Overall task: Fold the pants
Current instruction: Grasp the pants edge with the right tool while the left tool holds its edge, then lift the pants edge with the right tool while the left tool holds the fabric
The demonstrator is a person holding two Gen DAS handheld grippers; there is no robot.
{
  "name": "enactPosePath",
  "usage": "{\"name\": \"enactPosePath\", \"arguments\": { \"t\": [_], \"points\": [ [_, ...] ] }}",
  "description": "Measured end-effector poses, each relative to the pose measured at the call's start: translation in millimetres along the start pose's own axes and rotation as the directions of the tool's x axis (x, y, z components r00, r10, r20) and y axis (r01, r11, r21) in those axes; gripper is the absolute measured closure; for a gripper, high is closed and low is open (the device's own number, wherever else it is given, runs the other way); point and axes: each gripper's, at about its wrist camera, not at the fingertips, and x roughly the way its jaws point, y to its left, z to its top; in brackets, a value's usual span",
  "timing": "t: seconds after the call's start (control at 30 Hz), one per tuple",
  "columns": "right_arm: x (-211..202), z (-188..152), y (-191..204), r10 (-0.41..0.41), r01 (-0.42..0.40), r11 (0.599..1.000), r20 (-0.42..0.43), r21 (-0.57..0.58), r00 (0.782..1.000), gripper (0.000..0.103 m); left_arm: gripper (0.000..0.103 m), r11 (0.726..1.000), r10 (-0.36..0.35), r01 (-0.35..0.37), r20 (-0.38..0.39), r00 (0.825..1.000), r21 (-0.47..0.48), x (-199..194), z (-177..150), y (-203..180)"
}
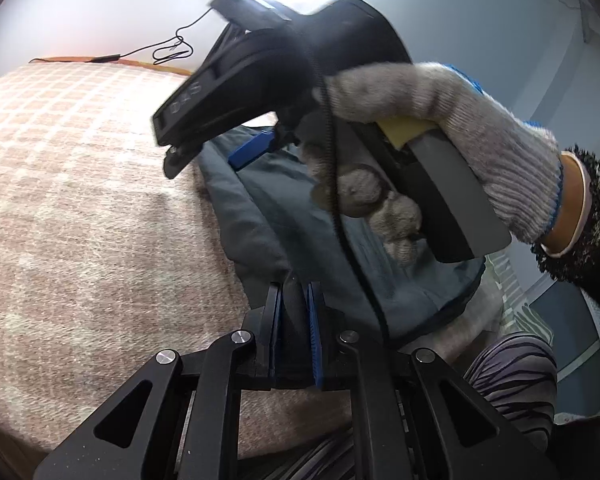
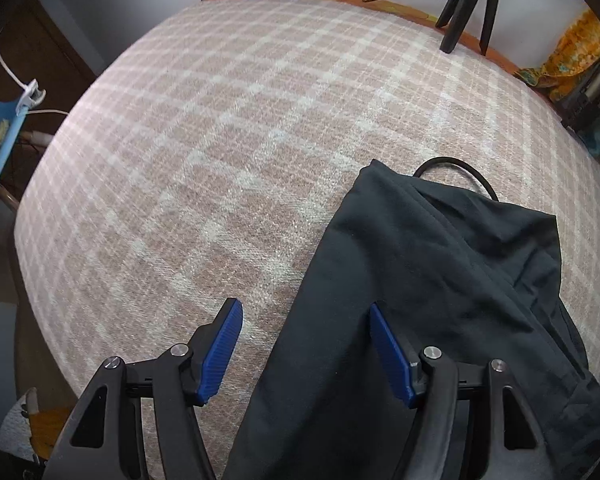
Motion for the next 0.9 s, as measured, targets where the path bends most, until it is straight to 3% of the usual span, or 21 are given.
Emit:
{"name": "enactPosePath", "arguments": {
  "t": [0.2, 0.23, 0.37, 0.47, 0.53, 0.6, 0.67, 0.77, 0.8, 0.83, 0.9],
  "points": [
    [16.3, 11.3, 10.7, -0.066, 0.065, 0.998, -0.04, -0.027, 0.997, 0.039, 0.093, 1.0, 0.007, -0.007, -0.001, 1.0, 0.019, 5.3, -0.6, -8.3],
    [16.5, 13.1, 10.9, -0.072, 0.071, 0.997, -0.039, -0.029, 0.997, 0.044, 0.093, 1.0, 0.009, -0.009, -0.001, 1.0, 0.023, 5.5, 0.2, -9.5],
    [13.3, 17.9, 2.9, -0.083, 0.083, 0.996, -0.023, -0.016, 0.996, 0.083, 0.093, 0.999, 0.039, -0.039, -0.001, 0.999, 0.037, 5.8, -0.8, -13.1],
    [10.8, 16.0, -12.3, -0.04, 0.04, 0.999, -0.008, 0.012, 0.999, 0.096, 0.085, 0.996, 0.08, -0.08, 0.003, 0.997, 0.036, 5.0, -3.2, -13.2],
    [6.3, 13.2, -20.2, -0.002, 0.001, 0.999, 0.015, 0.042, 1.0, 0.099, 0.068, 0.995, 0.098, -0.098, -0.016, 0.995, 0.022, 7.2, -3.6, -8.5],
    [-0.2, 7.8, -29.0, 0.029, -0.032, 0.997, 0.041, 0.064, 0.999, 0.101, 0.063, 0.992, 0.129, -0.129, -0.031, 0.991, 0.012, 10.9, -5.6, -5.6],
    [-6.1, 4.5, -35.2, 0.054, -0.059, 0.995, 0.065, 0.081, 0.996, 0.102, 0.063, 0.993, 0.114, -0.114, -0.05, 0.992, -0.007, 11.5, -6.3, 0.7],
    [-17.8, -3.0, -47.3, 0.086, -0.096, 0.991, 0.101, 0.098, 0.991, 0.102, 0.071, 0.999, 0.054, -0.054, -0.06, 0.997, 0.0, 15.0, -5.6, -1.3],
    [-22.7, -5.6, -51.1, 0.1, -0.112, 0.988, 0.118, 0.104, 0.988, 0.102, 0.089, 0.999, 0.038, -0.038, -0.061, 0.997, 0.01, 14.9, -5.6, -3.0],
    [-26.4, -7.7, -53.7, 0.112, -0.127, 0.986, 0.133, 0.109, 0.985, 0.102, 0.094, 1.0, 0.026, -0.025, -0.064, 0.998, 0.019, 15.5, -4.1, -4.9],
    [-38.3, -18.3, -61.5, 0.146, -0.168, 0.979, 0.176, 0.119, 0.974, 0.103, 0.096, 0.999, -0.014, 0.016, -0.069, 0.998, 0.033, 16.2, 0.9, -10.5]
  ]
}}
